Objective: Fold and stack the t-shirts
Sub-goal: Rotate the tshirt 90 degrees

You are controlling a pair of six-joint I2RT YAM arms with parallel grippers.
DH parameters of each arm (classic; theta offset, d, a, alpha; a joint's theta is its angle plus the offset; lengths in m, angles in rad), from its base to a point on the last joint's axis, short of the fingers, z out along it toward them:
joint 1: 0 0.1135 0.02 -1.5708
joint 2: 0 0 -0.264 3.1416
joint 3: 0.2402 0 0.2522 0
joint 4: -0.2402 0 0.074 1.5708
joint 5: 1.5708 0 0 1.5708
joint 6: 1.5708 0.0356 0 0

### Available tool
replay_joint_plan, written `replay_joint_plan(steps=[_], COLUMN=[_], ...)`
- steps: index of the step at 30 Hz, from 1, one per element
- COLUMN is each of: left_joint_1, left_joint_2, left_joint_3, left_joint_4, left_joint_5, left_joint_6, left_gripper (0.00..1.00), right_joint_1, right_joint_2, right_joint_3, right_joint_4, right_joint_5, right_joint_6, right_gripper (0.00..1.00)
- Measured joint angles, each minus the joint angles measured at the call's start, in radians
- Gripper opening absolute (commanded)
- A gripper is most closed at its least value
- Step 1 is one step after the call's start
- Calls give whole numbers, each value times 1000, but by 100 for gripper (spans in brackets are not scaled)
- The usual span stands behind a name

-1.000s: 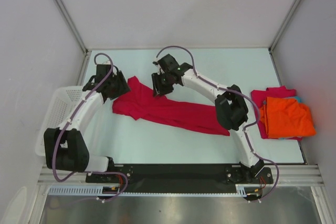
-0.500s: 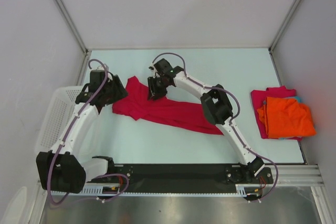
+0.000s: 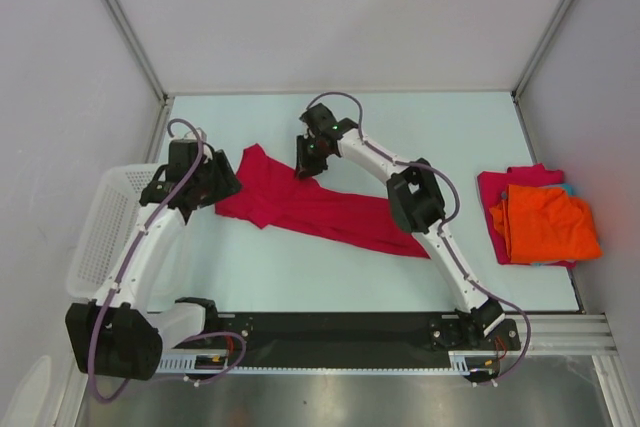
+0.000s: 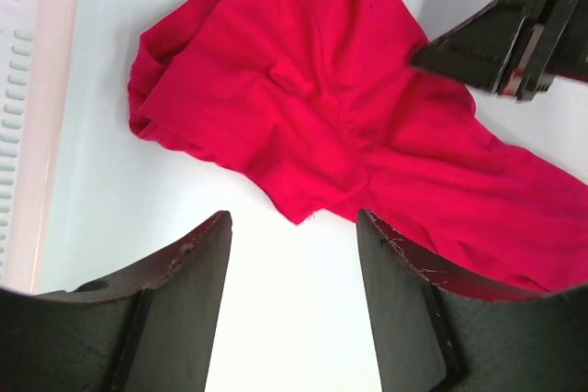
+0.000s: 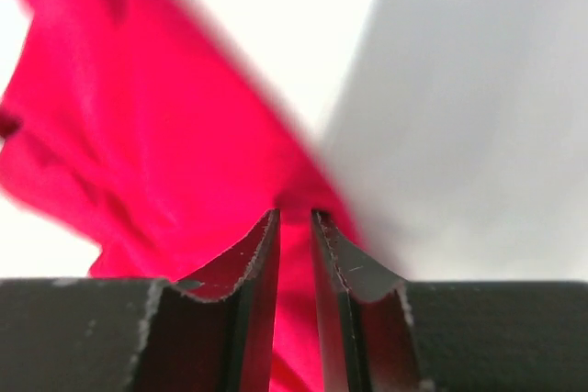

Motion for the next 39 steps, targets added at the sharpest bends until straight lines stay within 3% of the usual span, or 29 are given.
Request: replay_joint_plan(steps=[6,12,20,39], left_joint_1=[0,0,0,0], left_joint_2=[-57,-61,-61,-24], left_joint_3=[-11,-48,-62,-92], left_joint_4=[-11,-19,-22,17], left_joint_5=[0,1,1,9], left_joint_6=[7,11,16,16], left_gripper=[64,64,64,64], right_joint_1=[-112,-201,-157,-17], right_joint_2=[0,0,0,11], right_joint_3=[19,26,29,16], right_joint_4=[-17,-14,-12,-64], right_joint_5=[138,173,153,-158], right_joint_6=[13,5,-30,-49], right_gripper=[28,36,38,36])
